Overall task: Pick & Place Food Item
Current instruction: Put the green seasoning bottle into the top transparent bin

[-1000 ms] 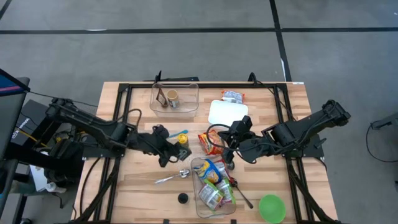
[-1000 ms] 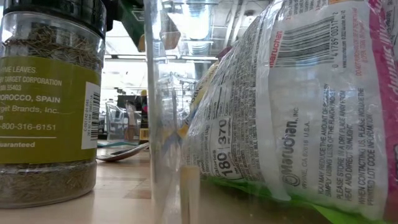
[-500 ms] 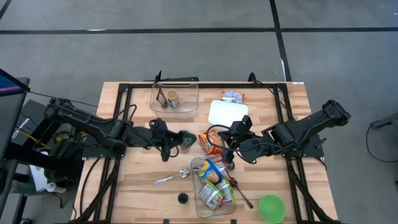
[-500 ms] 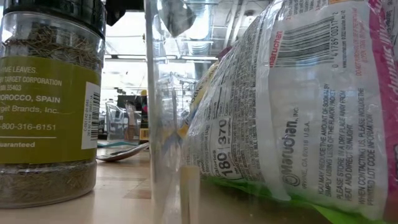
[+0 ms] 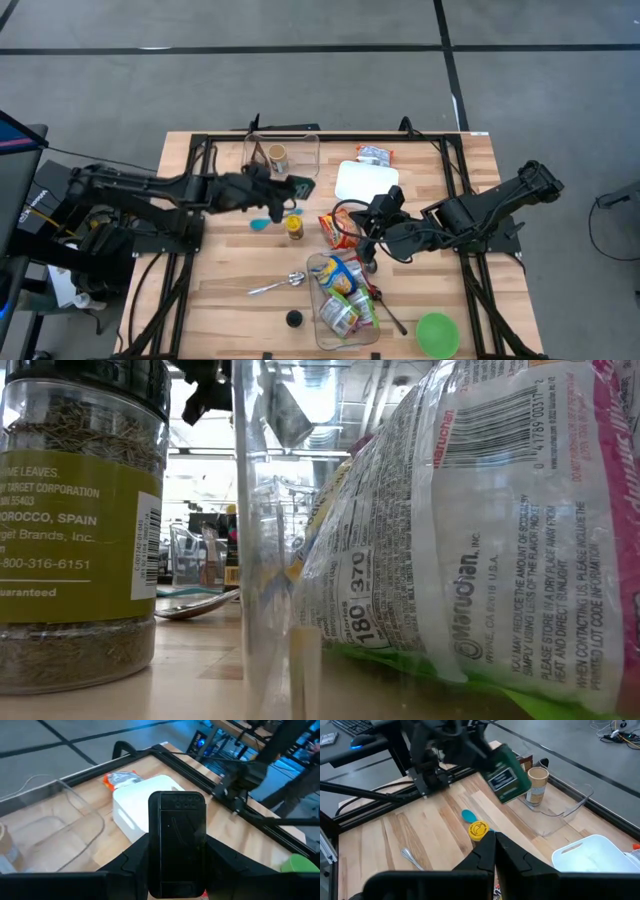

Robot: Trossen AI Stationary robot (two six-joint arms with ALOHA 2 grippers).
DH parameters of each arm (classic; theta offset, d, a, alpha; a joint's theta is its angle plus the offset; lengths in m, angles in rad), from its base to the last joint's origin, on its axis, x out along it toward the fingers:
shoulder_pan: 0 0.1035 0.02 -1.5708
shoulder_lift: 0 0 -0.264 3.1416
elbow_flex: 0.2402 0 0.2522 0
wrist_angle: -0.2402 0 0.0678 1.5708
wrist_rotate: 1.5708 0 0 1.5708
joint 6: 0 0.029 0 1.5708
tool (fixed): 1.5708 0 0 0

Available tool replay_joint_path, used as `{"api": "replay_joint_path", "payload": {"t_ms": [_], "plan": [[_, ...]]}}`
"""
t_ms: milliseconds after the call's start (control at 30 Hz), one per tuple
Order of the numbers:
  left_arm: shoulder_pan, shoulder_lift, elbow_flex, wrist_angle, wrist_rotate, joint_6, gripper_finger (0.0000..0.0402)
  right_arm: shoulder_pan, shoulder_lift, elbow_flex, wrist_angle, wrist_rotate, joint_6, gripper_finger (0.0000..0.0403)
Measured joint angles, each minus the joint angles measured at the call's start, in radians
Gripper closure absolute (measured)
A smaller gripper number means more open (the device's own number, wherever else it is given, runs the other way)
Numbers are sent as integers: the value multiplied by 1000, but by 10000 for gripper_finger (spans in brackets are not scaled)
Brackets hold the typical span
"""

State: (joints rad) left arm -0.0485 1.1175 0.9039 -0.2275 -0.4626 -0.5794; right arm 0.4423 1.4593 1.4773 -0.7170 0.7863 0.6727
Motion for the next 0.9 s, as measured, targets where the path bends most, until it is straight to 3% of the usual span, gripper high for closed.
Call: {"api": "replay_joint_path", "payload": {"t_ms": [433,733,900], "plan": [[277,5,0,-1,165,33,270,0,0,0,15,0,0,401],[438,5,0,-58,331,310,269,0,0,0,15,0,0,401],[496,4,0,-181,360,430,271,0,0,0,15,-1,5,401]]}}
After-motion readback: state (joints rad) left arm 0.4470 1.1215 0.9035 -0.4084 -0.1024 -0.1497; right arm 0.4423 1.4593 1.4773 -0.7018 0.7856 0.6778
